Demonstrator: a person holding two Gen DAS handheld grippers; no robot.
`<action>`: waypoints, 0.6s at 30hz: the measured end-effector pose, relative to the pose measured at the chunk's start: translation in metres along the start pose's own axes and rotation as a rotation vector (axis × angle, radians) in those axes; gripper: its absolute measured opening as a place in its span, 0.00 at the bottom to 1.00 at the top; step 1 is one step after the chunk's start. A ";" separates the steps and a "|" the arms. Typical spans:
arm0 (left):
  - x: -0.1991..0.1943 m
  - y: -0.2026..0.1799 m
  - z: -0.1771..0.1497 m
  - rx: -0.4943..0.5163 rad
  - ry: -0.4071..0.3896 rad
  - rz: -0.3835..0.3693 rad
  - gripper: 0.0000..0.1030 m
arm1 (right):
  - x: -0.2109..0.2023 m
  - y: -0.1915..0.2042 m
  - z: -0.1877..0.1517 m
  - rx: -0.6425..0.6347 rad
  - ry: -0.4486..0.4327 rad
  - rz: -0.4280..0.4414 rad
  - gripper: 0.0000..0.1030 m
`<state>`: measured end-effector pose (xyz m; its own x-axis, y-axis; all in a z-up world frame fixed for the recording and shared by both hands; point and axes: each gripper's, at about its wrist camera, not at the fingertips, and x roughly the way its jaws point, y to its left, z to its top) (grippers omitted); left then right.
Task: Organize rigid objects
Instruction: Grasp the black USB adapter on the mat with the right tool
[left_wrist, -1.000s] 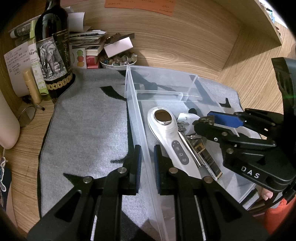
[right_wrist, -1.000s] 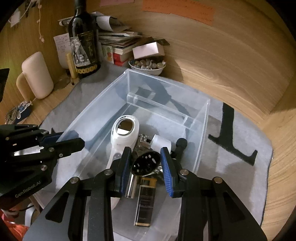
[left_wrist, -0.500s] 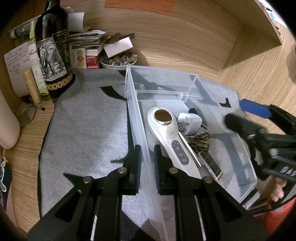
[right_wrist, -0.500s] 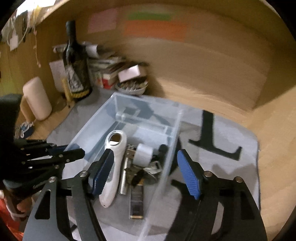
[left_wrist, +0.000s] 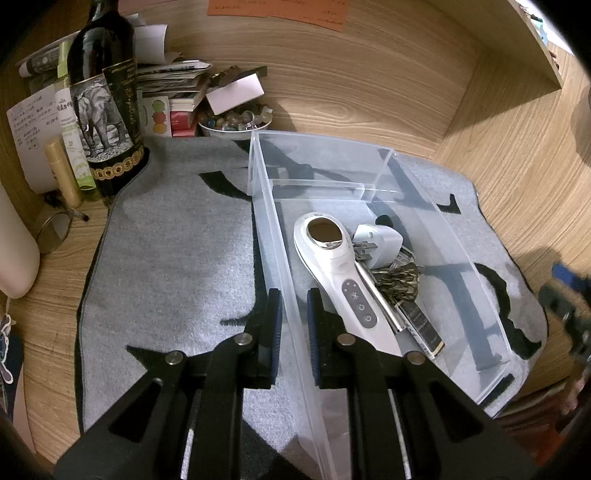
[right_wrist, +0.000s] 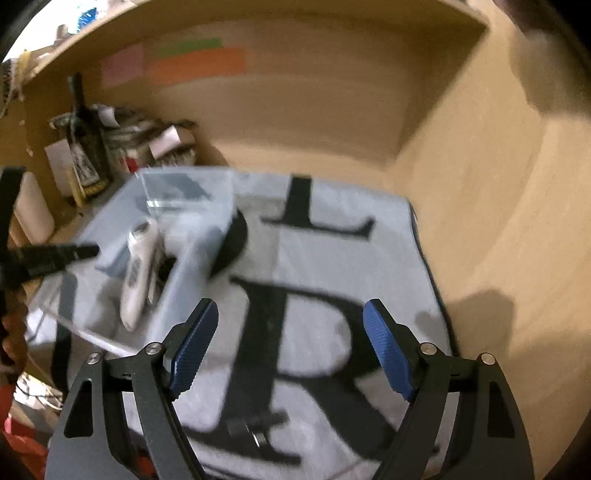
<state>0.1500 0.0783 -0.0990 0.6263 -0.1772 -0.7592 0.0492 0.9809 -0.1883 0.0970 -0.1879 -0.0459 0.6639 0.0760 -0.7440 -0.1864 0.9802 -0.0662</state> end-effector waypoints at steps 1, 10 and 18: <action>0.000 0.001 0.000 0.000 0.000 -0.001 0.12 | 0.003 -0.002 -0.007 0.011 0.023 -0.003 0.77; -0.001 0.002 0.000 -0.001 0.001 -0.003 0.12 | 0.024 -0.002 -0.057 0.066 0.191 0.091 0.76; -0.001 0.003 0.000 0.000 -0.001 0.002 0.12 | 0.030 0.004 -0.069 0.052 0.226 0.128 0.56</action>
<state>0.1499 0.0810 -0.0986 0.6272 -0.1756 -0.7588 0.0483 0.9811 -0.1872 0.0661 -0.1941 -0.1144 0.4578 0.1629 -0.8740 -0.2166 0.9739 0.0680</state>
